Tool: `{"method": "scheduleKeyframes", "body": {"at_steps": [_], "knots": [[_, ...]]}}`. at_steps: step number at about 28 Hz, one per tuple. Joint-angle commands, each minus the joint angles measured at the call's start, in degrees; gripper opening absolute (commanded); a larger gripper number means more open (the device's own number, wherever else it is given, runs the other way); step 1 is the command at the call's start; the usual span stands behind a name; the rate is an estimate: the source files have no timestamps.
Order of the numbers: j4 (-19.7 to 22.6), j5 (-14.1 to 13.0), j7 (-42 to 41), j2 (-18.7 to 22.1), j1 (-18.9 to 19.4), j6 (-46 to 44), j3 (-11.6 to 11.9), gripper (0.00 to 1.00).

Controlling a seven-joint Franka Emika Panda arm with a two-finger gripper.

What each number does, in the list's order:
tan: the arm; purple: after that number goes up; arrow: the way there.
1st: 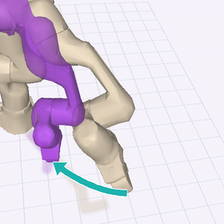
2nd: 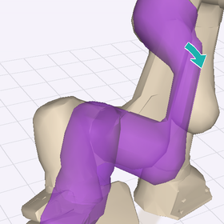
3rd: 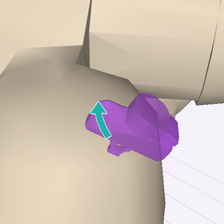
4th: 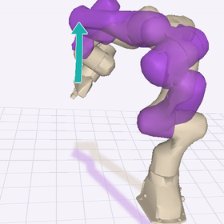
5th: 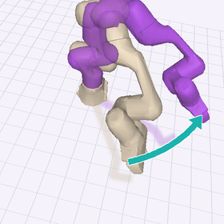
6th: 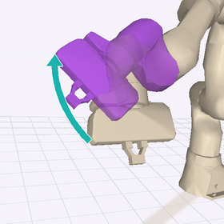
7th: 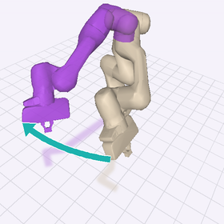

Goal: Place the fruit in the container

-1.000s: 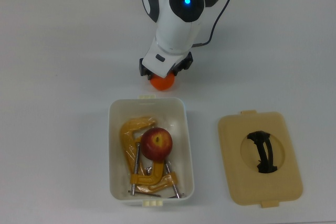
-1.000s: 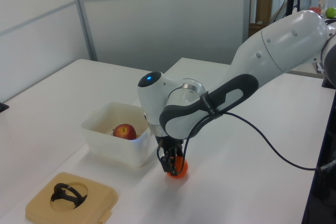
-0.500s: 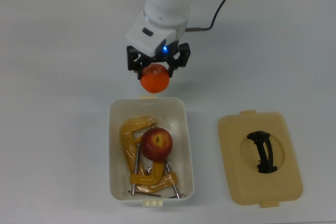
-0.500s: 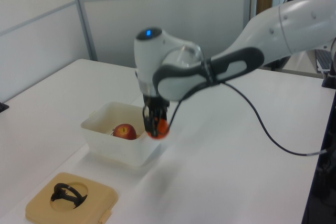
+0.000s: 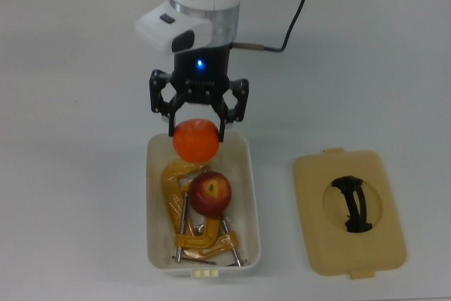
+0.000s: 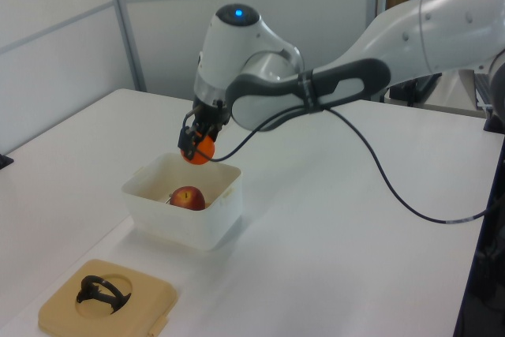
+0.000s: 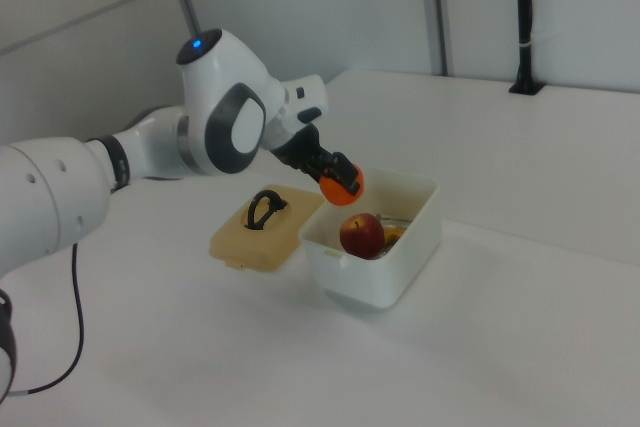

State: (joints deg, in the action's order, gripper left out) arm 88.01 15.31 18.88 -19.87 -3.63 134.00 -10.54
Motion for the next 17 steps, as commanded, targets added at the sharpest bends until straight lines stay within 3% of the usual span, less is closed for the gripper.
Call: {"method": "scheduleKeyframes", "body": {"at_steps": [1,8,17], "knots": [[-1.18,1.75,3.44,-1.93,0.65,1.7,0.53,1.0],[-1.0,1.13,3.36,-1.05,0.65,-1.01,0.53,1.0],[0.49,-0.18,3.09,4.66,0.56,-20.61,0.44,1.0]]}}
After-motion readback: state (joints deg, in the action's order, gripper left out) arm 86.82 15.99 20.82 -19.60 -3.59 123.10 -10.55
